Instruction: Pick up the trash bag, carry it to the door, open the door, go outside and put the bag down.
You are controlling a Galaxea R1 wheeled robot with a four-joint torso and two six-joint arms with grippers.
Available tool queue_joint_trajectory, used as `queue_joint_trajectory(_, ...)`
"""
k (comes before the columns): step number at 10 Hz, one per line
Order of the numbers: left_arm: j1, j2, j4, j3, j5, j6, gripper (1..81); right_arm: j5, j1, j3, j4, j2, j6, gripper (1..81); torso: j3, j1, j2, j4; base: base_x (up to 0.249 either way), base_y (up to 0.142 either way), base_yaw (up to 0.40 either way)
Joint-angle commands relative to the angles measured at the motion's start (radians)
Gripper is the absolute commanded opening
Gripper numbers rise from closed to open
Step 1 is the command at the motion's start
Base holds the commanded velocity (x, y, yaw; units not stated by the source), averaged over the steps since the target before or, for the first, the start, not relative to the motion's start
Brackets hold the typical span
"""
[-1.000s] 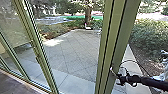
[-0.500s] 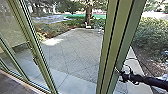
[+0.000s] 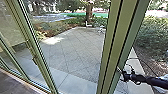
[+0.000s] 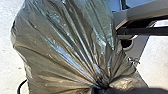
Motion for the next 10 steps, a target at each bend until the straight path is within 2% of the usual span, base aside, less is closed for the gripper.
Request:
queue_joint_trajectory(1,-0.003,-0.006,-0.003,0.004,0.081,0.006,1.0,-0.121,0.137,0.028,-0.004,-0.088,-0.011,81.1,0.000,0.000,0.000,0.000,0.000,0.000,0.000)
queue_joint_trajectory(4,-0.004,-0.004,-0.003,0.007,0.099,0.008,1.0,-0.125,0.213,0.074,-0.013,-0.153,-0.011,81.1,-0.001,0.001,0.001,0.001,0.000,0.000,0.000)
queue_joint_trajectory(8,-0.003,0.002,-0.001,0.009,0.099,0.008,1.0,-0.153,0.269,0.122,-0.116,-0.227,-0.013,81.1,-0.002,0.001,0.001,0.001,0.000,0.000,0.000)
queue_joint_trajectory(10,-0.001,0.008,0.000,0.007,0.099,0.009,1.0,-0.195,0.302,0.147,-0.132,-0.253,-0.023,81.1,-0.002,0.001,0.001,0.001,0.000,0.000,0.000)
